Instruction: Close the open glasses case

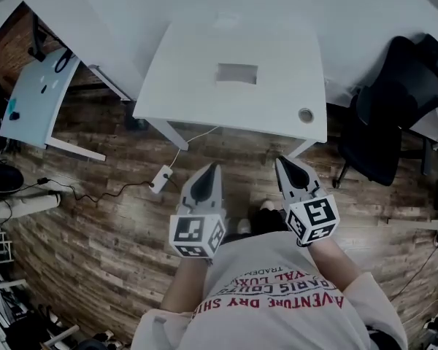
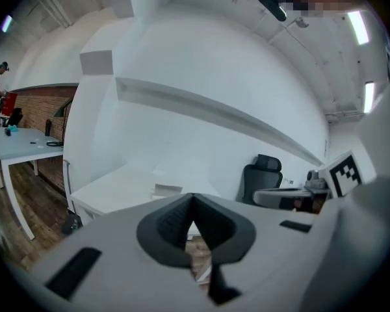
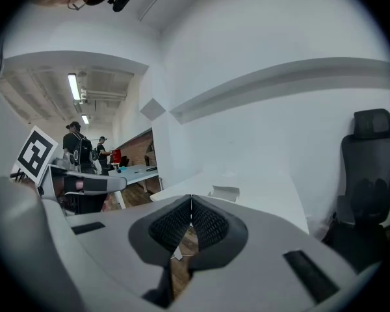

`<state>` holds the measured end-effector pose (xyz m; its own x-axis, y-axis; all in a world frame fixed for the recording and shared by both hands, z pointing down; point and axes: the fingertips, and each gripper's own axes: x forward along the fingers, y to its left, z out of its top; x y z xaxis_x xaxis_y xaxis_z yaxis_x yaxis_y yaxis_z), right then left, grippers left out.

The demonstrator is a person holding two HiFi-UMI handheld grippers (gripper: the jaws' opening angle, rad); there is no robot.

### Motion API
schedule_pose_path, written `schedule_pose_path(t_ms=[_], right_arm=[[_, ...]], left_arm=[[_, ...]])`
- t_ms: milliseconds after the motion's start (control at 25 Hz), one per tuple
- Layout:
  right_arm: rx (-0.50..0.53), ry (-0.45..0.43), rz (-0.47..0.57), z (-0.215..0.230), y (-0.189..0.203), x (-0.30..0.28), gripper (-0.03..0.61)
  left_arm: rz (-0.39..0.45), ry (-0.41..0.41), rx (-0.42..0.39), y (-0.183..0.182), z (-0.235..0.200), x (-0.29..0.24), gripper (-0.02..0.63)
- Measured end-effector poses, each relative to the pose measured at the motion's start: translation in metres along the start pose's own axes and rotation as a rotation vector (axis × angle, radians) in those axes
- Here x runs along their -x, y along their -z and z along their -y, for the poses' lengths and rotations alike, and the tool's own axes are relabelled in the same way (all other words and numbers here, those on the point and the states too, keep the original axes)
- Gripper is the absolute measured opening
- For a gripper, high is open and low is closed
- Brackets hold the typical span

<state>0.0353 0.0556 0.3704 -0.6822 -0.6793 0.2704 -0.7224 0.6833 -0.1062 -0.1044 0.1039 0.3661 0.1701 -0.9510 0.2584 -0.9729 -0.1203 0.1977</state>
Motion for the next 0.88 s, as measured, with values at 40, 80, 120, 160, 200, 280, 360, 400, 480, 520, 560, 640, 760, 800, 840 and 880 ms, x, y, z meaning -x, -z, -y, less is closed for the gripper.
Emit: schedule_pose_path(t_ms=[40, 80, 120, 160, 200, 280, 360, 400, 480, 520, 560, 640, 760, 800, 840, 880], right_arm=[[-0.004, 0.001, -0.002, 0.005, 0.000, -0.008, 0.012], [-0.008, -0.001, -0.003, 0.009, 0.000, -0.016, 0.012], [-0.012, -0.008, -0.002, 0.012, 0.000, -0.024, 0.012], [-0.016, -0.019, 0.004, 0.014, -0.002, -0.032, 0.012], [-0.018, -0.031, 0.011, 0.017, -0.004, -0.040, 0.012], [-0.019, -0.049, 0.023, 0.027, -0.010, -0.061, 0.012], [-0.018, -0.056, 0.025, 0.039, -0.016, -0.084, 0.012], [-0.017, -0.060, 0.023, 0.046, -0.018, -0.096, 0.012], [-0.012, -0.072, 0.013, 0.060, -0.025, -0.120, 0.012], [-0.008, -0.079, 0.009, 0.067, -0.029, -0.132, 0.012], [-0.006, -0.085, 0.006, 0.074, -0.033, -0.145, 0.012], [-0.004, -0.095, 0.002, 0.092, -0.042, -0.168, 0.012], [-0.009, -0.109, -0.013, 0.119, -0.051, -0.204, 0.012], [-0.011, -0.112, -0.022, 0.128, -0.053, -0.215, 0.012], [-0.014, -0.116, -0.032, 0.136, -0.054, -0.226, 0.012], [-0.017, -0.119, -0.041, 0.143, -0.054, -0.237, 0.012]], left_arm=[[-0.007, -0.004, 0.002, 0.001, -0.005, -0.008, -0.002], [-0.014, -0.010, 0.005, 0.001, -0.010, -0.015, -0.002], [-0.019, -0.015, 0.007, 0.001, -0.014, -0.022, -0.002], [-0.024, -0.019, 0.007, 0.001, -0.019, -0.029, -0.002], [-0.027, -0.024, 0.003, 0.000, -0.023, -0.037, -0.002], [-0.030, -0.036, -0.012, -0.004, -0.032, -0.056, -0.002], [-0.034, -0.050, -0.016, -0.008, -0.043, -0.077, -0.002], [-0.037, -0.055, -0.012, -0.009, -0.048, -0.089, -0.002], [-0.044, -0.069, -0.003, -0.014, -0.060, -0.113, -0.002], [-0.049, -0.077, -0.001, -0.018, -0.065, -0.127, -0.002], [-0.054, -0.084, 0.000, -0.021, -0.071, -0.141, -0.002], [-0.066, -0.089, 0.003, -0.028, -0.079, -0.171, -0.002], [-0.091, -0.092, 0.003, -0.036, -0.090, -0.214, -0.002], [-0.102, -0.095, 0.004, -0.037, -0.094, -0.227, -0.002], [-0.114, -0.098, 0.006, -0.037, -0.098, -0.239, -0.002], [-0.126, -0.101, 0.009, -0.037, -0.102, -0.251, -0.002]])
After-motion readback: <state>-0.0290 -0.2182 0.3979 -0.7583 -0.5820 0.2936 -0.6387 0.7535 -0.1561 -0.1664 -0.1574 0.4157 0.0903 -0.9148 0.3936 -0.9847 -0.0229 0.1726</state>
